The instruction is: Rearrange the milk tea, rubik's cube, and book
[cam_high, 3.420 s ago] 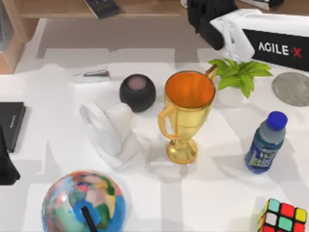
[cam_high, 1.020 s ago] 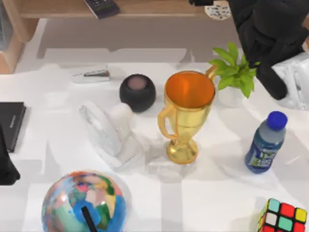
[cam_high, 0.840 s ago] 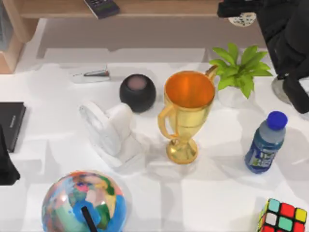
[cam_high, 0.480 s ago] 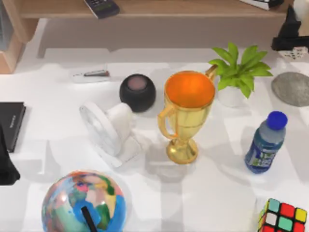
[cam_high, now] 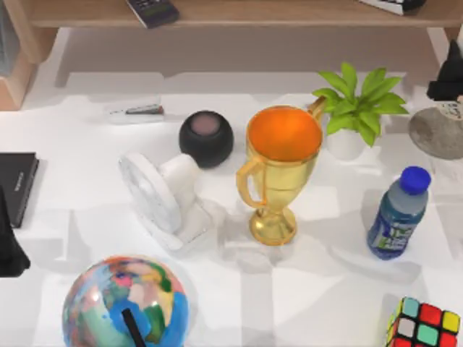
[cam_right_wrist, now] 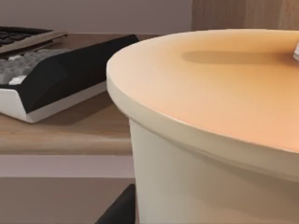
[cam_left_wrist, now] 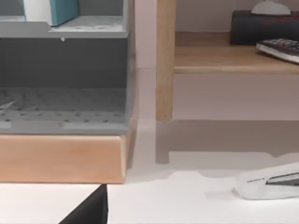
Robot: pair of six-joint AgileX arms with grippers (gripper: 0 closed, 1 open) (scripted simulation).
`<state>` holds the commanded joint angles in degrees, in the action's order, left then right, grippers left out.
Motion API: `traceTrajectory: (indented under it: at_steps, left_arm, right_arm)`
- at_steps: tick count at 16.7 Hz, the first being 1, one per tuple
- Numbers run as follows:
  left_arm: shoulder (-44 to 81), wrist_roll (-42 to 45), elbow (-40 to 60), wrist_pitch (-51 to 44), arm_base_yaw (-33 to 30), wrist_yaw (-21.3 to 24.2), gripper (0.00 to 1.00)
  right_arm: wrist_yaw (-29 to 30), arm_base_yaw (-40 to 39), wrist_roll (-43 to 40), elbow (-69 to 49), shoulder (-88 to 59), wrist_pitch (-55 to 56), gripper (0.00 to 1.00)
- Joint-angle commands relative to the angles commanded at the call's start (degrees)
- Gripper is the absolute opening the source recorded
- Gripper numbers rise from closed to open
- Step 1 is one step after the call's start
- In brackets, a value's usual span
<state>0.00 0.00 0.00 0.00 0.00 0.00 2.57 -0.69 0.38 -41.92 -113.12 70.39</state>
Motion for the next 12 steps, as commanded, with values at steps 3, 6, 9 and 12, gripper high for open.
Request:
traceTrajectory:
  at_steps: [3,6,9,12]
  left_arm:
    - [0.00,0.00,0.00,0.00,0.00,0.00,1.00]
    - [0.00,0.00,0.00,0.00,0.00,0.00,1.00]
    - [0.00,0.00,0.00,0.00,0.00,0.00,1.00]
    - [0.00,0.00,0.00,0.00,0.00,0.00,1.00]
  right_arm:
    - [-0.14,-0.33,-0.30,0.46,0.33,0.77,0.00]
    - [-1.70,-1.35,-2.21,1.91,1.20,4.68,0.00]
    - [-3.49,-2.12,-3.98,2.63,1.13,8.23,0.00]
    - [-3.92,-1.21,-4.10,2.23,-0.70,9.24,0.00]
